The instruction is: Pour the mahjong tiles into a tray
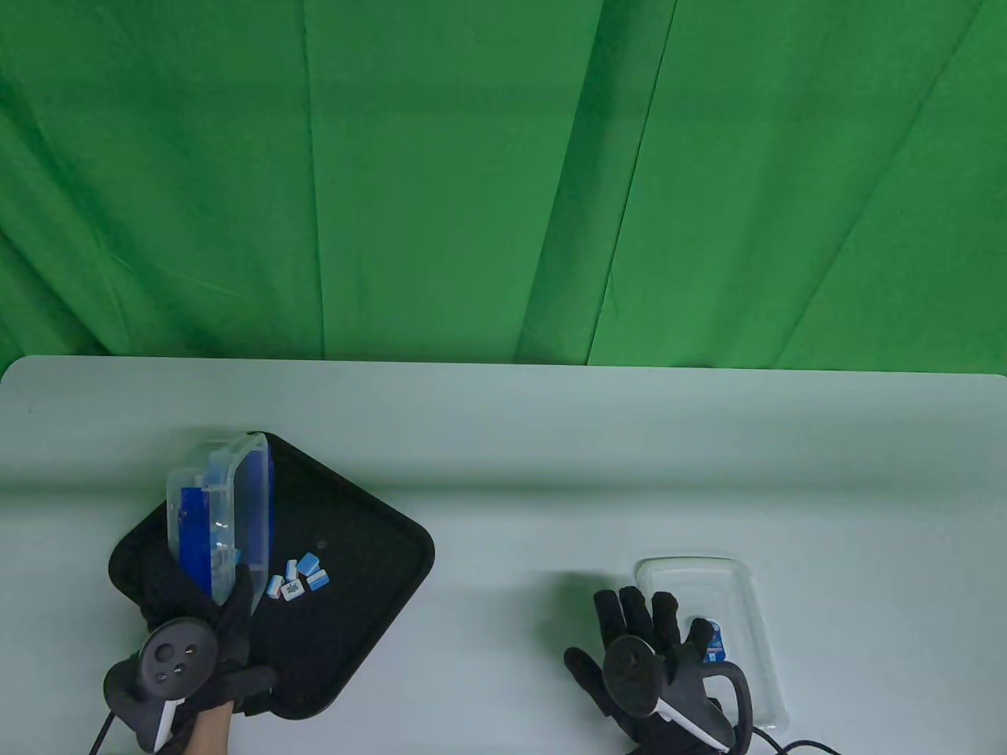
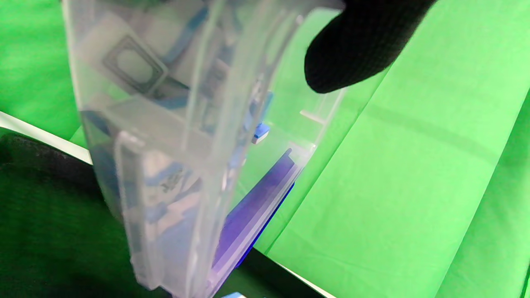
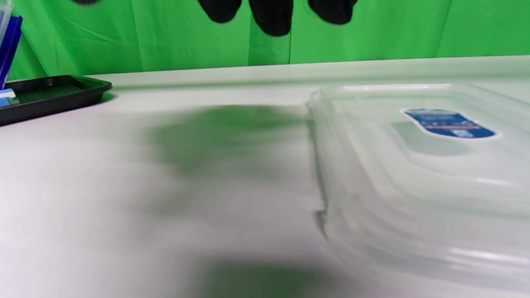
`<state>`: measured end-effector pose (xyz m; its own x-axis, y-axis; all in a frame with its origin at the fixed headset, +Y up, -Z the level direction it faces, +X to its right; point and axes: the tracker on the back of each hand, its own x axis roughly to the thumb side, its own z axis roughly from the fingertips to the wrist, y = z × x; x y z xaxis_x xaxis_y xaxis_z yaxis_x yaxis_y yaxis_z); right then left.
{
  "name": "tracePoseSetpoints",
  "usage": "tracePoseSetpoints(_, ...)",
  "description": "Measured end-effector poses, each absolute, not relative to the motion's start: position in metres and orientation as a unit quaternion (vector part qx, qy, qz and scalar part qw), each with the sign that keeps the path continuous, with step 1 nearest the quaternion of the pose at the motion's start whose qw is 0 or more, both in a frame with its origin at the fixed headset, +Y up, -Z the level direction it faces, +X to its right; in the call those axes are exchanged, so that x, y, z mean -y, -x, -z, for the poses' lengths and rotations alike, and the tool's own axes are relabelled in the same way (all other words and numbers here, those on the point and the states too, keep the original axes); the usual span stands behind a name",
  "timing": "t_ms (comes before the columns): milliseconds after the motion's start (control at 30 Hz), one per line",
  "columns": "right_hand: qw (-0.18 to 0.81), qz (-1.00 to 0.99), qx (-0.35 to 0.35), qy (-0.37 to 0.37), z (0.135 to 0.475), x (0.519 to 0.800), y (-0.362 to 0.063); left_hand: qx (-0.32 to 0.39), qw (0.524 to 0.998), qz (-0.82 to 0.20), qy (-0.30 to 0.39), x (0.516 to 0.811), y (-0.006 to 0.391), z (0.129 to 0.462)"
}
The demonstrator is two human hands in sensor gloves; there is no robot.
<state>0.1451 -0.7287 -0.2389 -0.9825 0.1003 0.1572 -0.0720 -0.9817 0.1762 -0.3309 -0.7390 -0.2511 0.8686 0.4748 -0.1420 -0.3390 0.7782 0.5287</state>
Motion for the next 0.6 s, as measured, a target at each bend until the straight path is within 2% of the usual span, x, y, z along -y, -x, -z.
tracePoseSetpoints(600, 0.043, -0.992, -0.085, -0.083, 0.2389, 0.7289, -0.1450, -0.134, 0.940, -0.181, -0.257, 0.7364, 0.3300, 0.2498)
